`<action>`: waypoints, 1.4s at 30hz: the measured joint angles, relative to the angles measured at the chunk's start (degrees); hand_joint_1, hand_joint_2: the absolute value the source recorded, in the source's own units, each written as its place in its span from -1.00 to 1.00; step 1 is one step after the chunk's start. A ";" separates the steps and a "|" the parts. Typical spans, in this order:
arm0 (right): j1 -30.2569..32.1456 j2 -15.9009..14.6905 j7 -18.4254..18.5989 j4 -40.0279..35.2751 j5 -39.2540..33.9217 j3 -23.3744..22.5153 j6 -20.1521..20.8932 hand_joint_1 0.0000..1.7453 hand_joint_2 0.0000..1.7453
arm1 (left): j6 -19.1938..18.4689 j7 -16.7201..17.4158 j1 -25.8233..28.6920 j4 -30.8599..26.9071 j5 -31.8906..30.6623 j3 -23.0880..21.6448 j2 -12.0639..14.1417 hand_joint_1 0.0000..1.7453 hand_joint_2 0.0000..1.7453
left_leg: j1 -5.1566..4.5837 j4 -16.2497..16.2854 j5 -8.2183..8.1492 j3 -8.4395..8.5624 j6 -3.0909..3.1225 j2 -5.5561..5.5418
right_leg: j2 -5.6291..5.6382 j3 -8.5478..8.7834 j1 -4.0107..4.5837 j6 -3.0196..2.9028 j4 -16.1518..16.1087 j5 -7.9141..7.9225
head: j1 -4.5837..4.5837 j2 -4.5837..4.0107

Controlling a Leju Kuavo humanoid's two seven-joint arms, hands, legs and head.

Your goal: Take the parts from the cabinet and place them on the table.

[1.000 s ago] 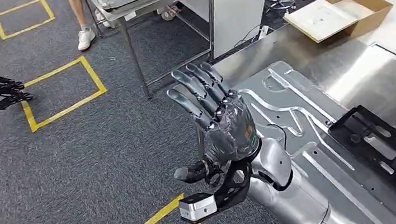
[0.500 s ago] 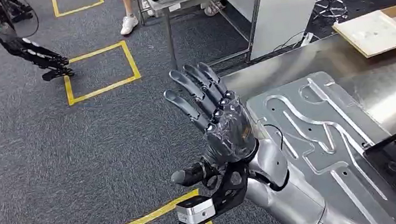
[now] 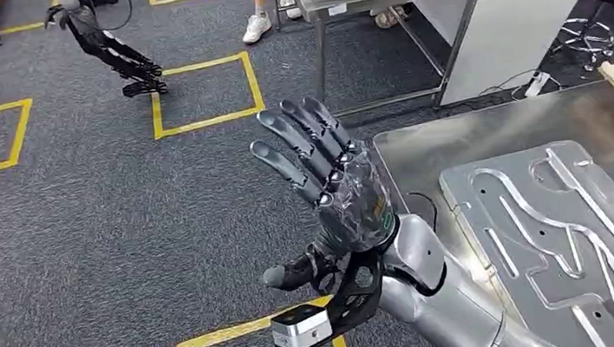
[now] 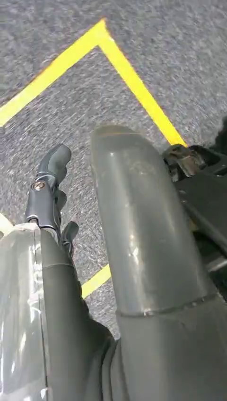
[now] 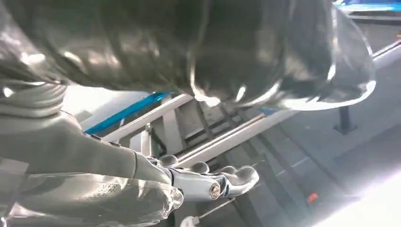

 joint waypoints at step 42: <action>3.37 1.86 -3.47 0.00 -1.29 -1.97 -1.57 -1.00 -1.00 | 0.13 -1.05 0.61 0.00 0.48 0.39 2.73 -1.00 -1.00 | 0.61 13.52 -4.98 -6.73 -2.67 6.36 | -8.87 2.00 0.38 -1.51 -1.62 -0.30 | -0.18 0.00</action>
